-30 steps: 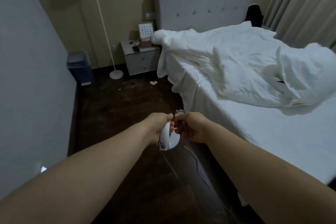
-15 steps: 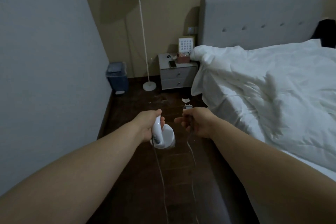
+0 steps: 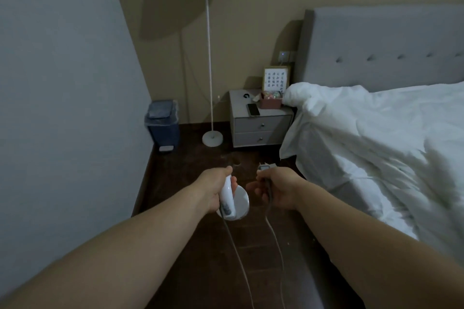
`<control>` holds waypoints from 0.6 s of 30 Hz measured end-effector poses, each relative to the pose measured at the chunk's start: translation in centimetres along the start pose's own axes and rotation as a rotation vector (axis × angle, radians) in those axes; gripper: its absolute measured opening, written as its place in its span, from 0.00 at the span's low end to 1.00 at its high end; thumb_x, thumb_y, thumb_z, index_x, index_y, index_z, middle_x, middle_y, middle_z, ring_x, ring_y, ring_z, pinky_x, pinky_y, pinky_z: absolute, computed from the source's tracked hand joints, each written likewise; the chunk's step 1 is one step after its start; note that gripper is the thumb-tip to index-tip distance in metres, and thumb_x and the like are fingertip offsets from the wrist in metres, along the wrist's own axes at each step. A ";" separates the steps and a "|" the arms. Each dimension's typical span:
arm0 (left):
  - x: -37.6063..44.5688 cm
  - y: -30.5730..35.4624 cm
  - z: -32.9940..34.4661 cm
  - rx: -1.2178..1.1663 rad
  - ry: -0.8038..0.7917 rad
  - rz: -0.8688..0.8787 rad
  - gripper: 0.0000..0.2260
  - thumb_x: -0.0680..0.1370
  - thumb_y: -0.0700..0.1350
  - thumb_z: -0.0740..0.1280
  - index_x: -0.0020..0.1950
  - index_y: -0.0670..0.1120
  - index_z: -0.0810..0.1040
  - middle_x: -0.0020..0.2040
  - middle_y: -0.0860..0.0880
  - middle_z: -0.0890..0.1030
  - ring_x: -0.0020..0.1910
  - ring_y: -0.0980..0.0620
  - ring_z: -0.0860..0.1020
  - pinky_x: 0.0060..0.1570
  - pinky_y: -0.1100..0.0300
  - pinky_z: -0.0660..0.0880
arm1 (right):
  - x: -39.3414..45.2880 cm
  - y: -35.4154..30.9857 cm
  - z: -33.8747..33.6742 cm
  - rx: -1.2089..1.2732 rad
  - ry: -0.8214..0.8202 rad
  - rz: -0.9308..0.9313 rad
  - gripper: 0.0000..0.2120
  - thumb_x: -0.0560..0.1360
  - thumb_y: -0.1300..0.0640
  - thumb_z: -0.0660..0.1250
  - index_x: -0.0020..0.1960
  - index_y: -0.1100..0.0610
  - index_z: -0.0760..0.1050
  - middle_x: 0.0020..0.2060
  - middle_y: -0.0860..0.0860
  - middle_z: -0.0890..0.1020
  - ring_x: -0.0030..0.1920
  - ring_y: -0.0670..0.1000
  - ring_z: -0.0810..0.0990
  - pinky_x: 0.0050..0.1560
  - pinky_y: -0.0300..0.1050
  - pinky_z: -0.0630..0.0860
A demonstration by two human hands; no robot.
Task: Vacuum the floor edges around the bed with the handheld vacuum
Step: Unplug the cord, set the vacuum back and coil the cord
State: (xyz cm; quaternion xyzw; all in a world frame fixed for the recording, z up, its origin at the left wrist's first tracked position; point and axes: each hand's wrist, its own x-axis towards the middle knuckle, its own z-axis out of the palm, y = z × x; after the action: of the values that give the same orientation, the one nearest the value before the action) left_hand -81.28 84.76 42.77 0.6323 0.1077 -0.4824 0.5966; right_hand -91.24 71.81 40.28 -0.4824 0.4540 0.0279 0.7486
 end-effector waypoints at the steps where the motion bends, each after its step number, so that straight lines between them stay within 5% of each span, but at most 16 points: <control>1: 1.4 1.2 -0.1 -0.008 0.001 -0.008 0.07 0.79 0.45 0.65 0.50 0.41 0.76 0.43 0.44 0.78 0.38 0.51 0.76 0.46 0.58 0.76 | 1.0 -1.1 0.4 0.008 0.006 -0.008 0.05 0.78 0.58 0.61 0.47 0.58 0.75 0.48 0.59 0.83 0.37 0.50 0.77 0.35 0.42 0.72; 6: 9.4 9.7 0.6 0.001 -0.011 -0.030 0.06 0.79 0.44 0.65 0.46 0.42 0.76 0.43 0.44 0.78 0.38 0.52 0.76 0.53 0.56 0.76 | 8.8 -8.9 3.3 0.021 0.019 -0.010 0.06 0.79 0.58 0.61 0.49 0.58 0.74 0.46 0.58 0.82 0.36 0.50 0.77 0.33 0.42 0.71; 14: 22.7 22.0 4.0 0.003 -0.037 0.029 0.10 0.79 0.44 0.65 0.58 0.40 0.76 0.36 0.46 0.76 0.32 0.53 0.75 0.34 0.59 0.73 | 22.1 -21.7 2.7 0.066 -0.031 -0.082 0.06 0.79 0.58 0.60 0.47 0.60 0.74 0.41 0.58 0.83 0.35 0.50 0.77 0.35 0.42 0.72; 18: 29.2 29.4 7.6 0.022 -0.046 0.047 0.12 0.80 0.44 0.65 0.60 0.39 0.75 0.37 0.46 0.76 0.33 0.52 0.75 0.34 0.59 0.73 | 29.4 -29.8 1.5 0.065 -0.083 -0.058 0.07 0.79 0.59 0.59 0.46 0.60 0.73 0.41 0.58 0.82 0.35 0.51 0.76 0.32 0.41 0.72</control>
State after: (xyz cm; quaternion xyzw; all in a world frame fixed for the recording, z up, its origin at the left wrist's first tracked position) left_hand -49.10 57.58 41.67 0.6298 0.0739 -0.4839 0.6030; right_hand -58.72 45.41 40.49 -0.4691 0.4090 0.0112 0.7826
